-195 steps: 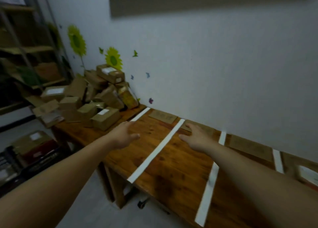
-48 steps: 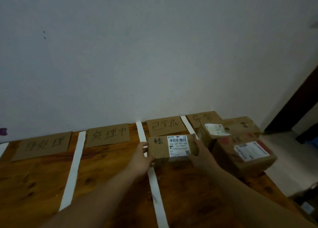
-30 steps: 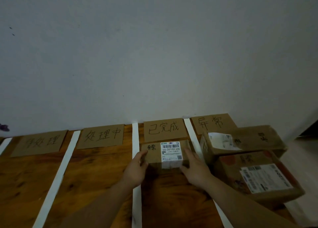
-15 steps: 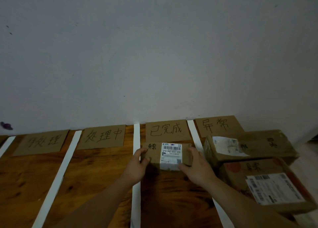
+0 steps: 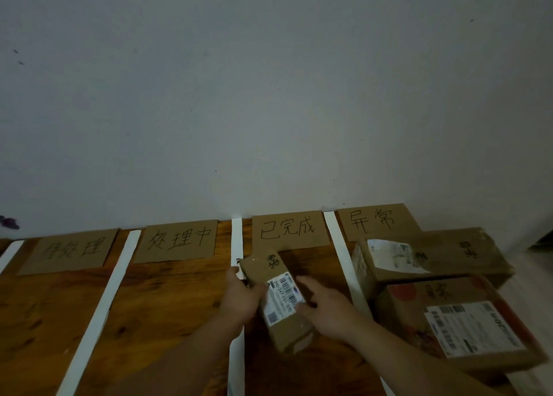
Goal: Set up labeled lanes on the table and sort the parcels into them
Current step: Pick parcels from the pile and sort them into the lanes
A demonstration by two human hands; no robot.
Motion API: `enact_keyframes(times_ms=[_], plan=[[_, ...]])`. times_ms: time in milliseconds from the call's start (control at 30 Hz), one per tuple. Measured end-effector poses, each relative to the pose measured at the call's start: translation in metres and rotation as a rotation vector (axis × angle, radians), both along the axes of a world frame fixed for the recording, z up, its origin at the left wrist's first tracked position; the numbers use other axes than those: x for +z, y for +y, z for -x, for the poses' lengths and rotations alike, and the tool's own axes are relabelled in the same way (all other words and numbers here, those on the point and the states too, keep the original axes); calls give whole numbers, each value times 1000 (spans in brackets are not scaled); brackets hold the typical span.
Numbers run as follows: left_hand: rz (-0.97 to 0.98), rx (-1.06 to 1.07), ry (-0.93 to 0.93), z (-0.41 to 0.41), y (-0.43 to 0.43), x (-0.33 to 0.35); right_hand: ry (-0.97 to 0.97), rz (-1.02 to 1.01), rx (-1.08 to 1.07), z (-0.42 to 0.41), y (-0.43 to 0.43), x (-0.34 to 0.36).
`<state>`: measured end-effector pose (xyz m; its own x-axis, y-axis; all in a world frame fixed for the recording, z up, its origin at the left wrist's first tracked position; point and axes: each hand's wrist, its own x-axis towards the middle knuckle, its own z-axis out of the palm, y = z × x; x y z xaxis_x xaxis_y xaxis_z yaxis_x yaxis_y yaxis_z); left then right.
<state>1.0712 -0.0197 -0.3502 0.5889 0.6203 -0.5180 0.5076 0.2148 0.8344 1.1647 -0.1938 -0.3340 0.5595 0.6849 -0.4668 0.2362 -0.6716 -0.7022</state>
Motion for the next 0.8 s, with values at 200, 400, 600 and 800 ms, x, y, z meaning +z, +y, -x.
enact_keyframes(times_ms=[200, 400, 600, 800], plan=[[-88, -213, -9, 21, 14, 12, 70, -51, -51, 29, 25, -4], [-47, -322, 39, 31, 21, 24, 29, -77, -81, 36, 38, -6], [18, -274, 47, 28, 13, 33, 82, -169, -78, 37, 32, -1], [114, -243, -70, 24, -1, 42, -304, 132, 117, 39, 21, 3]])
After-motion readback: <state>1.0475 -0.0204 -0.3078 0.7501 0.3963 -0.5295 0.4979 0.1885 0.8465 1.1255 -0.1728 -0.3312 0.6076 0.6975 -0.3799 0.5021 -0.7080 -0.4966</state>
